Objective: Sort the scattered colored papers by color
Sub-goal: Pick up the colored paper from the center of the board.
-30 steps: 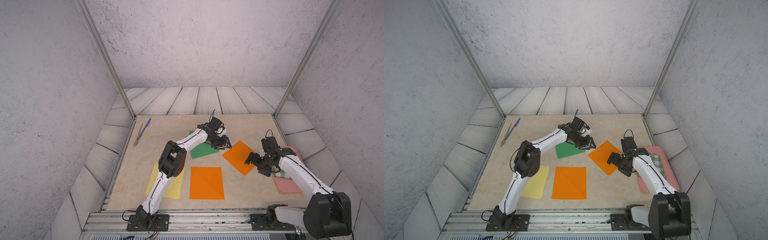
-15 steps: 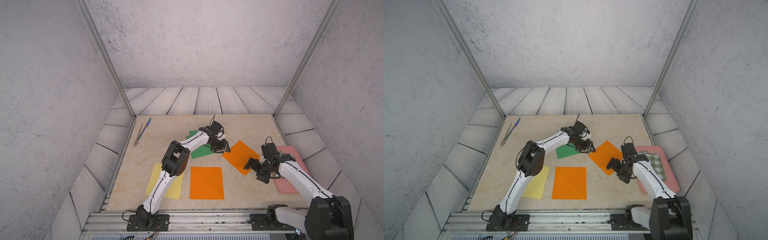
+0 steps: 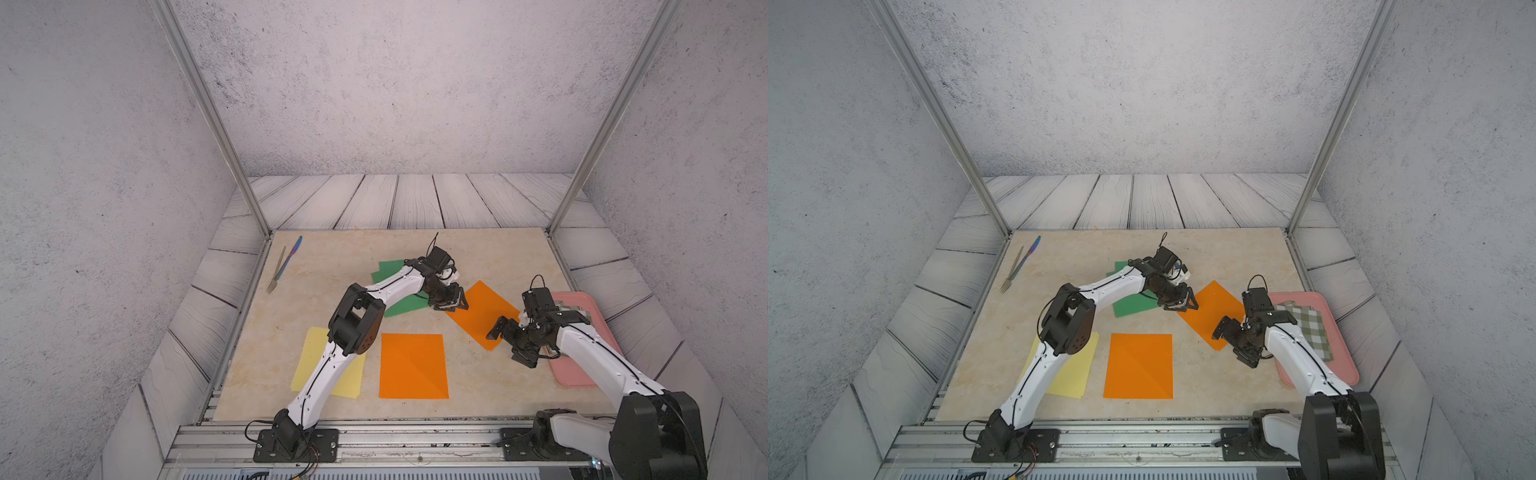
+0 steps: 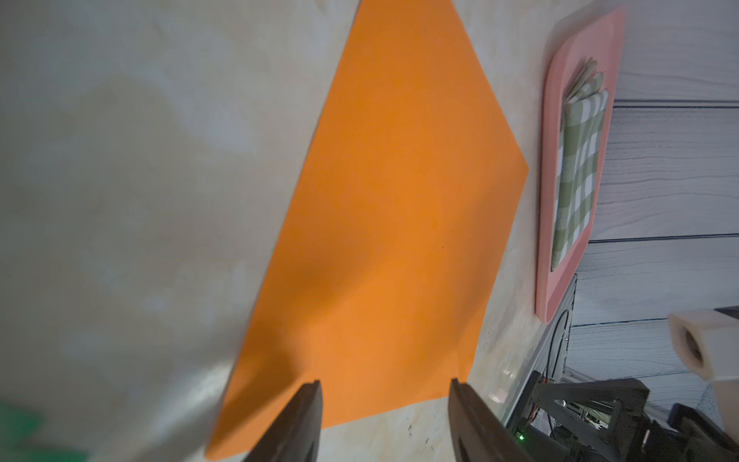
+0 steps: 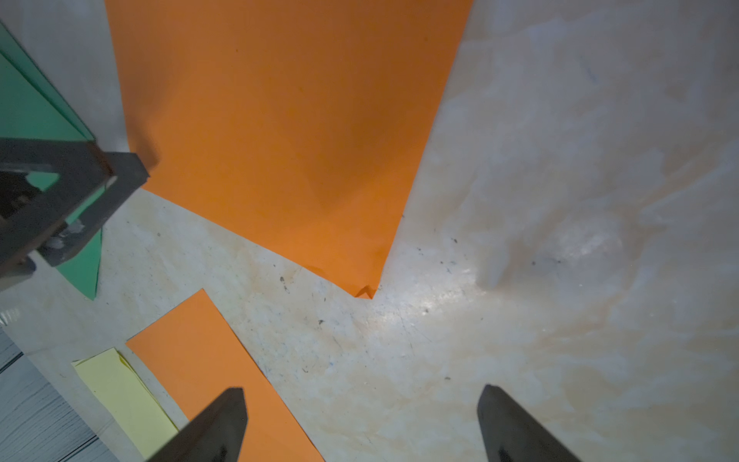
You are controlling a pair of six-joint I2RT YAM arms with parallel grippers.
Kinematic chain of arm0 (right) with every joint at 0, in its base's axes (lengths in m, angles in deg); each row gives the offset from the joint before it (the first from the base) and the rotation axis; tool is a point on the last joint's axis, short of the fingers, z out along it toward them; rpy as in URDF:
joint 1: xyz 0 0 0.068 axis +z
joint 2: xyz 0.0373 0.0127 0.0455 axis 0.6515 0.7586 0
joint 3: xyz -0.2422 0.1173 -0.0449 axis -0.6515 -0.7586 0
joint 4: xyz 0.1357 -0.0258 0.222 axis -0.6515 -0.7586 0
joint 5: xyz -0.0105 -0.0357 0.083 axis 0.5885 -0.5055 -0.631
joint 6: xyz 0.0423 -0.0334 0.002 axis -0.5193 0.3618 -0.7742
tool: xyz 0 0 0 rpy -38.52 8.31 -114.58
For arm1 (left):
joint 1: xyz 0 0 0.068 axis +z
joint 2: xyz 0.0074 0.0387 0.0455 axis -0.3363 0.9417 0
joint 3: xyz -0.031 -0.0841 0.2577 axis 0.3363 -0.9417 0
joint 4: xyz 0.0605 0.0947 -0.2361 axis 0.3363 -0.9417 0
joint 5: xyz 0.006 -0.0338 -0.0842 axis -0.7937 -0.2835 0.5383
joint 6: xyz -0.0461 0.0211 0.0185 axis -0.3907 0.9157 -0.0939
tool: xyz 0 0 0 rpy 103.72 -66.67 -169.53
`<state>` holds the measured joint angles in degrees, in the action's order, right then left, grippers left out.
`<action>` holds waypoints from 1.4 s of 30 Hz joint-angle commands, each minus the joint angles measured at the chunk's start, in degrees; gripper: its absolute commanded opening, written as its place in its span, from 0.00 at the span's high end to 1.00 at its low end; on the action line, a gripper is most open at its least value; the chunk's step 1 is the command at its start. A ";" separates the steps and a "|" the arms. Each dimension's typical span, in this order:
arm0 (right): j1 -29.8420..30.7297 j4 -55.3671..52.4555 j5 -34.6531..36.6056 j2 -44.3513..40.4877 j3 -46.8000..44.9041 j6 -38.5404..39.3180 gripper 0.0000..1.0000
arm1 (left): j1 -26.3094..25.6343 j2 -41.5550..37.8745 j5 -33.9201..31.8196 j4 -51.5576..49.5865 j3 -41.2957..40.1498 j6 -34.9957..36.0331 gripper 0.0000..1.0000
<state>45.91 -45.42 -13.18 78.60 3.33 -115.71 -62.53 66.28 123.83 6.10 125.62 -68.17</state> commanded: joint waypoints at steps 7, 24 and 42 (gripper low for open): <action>-1.26 4.88 -0.56 4.65 -0.97 -1.19 0.05 | -0.08 3.41 0.64 -1.14 -0.49 -0.33 0.44; -1.70 24.10 -11.06 11.48 -11.48 -11.22 0.05 | 0.05 2.25 1.60 3.48 -5.89 -3.78 0.44; -4.45 26.53 -5.92 12.19 -10.94 -10.50 0.04 | 0.16 2.49 1.77 3.74 -7.42 -4.60 0.44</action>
<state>42.88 -13.42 -26.99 88.74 -5.68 -127.60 -62.13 66.17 129.10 14.17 121.03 -72.54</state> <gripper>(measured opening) 0.959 0.562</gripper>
